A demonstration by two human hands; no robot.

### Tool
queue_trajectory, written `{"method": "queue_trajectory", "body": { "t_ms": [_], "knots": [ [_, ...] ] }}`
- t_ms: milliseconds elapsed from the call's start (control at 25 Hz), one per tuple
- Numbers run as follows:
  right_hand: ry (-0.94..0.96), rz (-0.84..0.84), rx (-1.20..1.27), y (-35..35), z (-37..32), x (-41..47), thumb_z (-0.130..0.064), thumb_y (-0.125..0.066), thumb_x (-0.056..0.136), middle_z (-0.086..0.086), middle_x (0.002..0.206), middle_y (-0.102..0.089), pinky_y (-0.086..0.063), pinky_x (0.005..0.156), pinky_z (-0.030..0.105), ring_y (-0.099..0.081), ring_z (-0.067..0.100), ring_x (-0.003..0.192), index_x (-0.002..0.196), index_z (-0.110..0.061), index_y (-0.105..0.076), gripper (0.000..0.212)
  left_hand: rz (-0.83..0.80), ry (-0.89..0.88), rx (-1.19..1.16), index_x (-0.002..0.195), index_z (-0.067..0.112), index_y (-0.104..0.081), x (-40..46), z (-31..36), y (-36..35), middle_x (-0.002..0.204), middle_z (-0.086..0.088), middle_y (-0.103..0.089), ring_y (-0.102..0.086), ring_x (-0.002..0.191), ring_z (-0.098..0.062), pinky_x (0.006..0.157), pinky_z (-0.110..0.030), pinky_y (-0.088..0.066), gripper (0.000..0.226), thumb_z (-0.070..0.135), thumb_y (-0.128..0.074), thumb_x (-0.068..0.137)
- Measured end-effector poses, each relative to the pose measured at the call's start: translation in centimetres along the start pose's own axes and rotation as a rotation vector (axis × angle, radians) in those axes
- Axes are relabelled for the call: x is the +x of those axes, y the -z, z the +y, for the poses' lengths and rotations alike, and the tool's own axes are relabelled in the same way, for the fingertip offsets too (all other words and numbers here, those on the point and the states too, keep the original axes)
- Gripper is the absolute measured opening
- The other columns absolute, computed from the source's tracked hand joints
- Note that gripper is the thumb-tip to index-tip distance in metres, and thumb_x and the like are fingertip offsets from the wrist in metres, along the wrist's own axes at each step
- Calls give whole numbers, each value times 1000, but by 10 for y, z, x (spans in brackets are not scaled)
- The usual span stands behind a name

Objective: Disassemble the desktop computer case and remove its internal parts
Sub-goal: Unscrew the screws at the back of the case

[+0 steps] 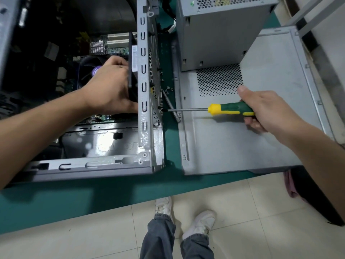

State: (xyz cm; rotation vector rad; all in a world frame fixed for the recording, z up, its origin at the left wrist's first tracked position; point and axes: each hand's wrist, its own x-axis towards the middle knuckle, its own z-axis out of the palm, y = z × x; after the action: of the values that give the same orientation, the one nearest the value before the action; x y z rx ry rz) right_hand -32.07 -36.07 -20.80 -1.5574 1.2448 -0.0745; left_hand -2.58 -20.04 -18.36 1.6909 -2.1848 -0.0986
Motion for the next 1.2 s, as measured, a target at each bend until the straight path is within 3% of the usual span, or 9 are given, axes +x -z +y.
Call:
{"method": "queue_trajectory", "body": {
  "t_ms": [120,240,320,400,600,760,960,1040,1200],
  "knots": [
    [128,-93,284,5,0,-2,-21,-61,94,1,72,-54,-37,49,25,-44,15,54,85,-20,-56,10,-5,-8,-15,74,47,-28,0,1,0,58,-5,-57,-63,63,-40,77,-35,-27,24,49,-51,69],
    [182,-232,554,8,4,-6,6,-63,79,0,88,-61,-52,68,22,-60,15,74,94,-19,-58,29,-20,-14,-10,74,46,-30,0,1,1,59,-11,-62,-63,63,-42,70,-33,-23,23,49,-52,68],
    [125,-177,274,7,0,-9,-21,-63,92,4,79,-62,-50,55,24,-58,18,61,92,-14,-61,7,-26,-9,-10,75,48,-28,0,2,2,57,-9,-59,-63,61,-40,73,-35,-25,24,49,-52,69],
    [77,-108,7,5,0,-7,-46,-51,98,7,66,-58,-35,43,23,-44,15,45,89,-11,-62,37,-43,-11,-11,72,47,-32,0,2,2,57,-4,-53,-62,60,-37,75,-35,-26,20,48,-51,70],
    [112,-200,620,6,-3,-5,7,-58,85,2,87,-59,-48,68,23,-58,13,73,96,-21,-58,31,-36,1,-21,72,49,-28,0,6,4,62,7,-41,-61,60,-35,73,-34,-25,23,50,-51,68],
    [114,-115,46,6,-6,-1,-39,-50,99,3,66,-58,-40,48,29,-47,18,51,90,-12,-62,31,-35,9,-7,71,51,-26,1,7,4,64,9,-39,-61,61,-38,68,-30,-20,26,50,-52,68],
    [178,-218,660,10,-5,-1,6,-58,83,1,87,-59,-48,68,25,-58,14,76,98,-20,-59,31,-58,24,43,65,40,-45,1,3,2,55,-3,-54,-62,61,-43,90,-23,-28,11,48,-52,69],
    [156,-240,534,9,-5,-1,-10,-65,83,4,87,-60,-53,69,24,-61,15,73,98,-17,-60,17,-40,47,54,62,20,-60,1,3,2,60,-15,-63,-62,63,-49,90,-4,-23,29,47,-53,67],
    [124,-78,182,2,-4,1,-31,-53,100,3,70,-53,-32,45,24,-42,15,53,91,-14,-60,19,-15,53,22,66,41,-38,2,4,3,58,-13,-61,-62,63,-47,82,-28,-28,16,48,-52,67]
  ]
}}
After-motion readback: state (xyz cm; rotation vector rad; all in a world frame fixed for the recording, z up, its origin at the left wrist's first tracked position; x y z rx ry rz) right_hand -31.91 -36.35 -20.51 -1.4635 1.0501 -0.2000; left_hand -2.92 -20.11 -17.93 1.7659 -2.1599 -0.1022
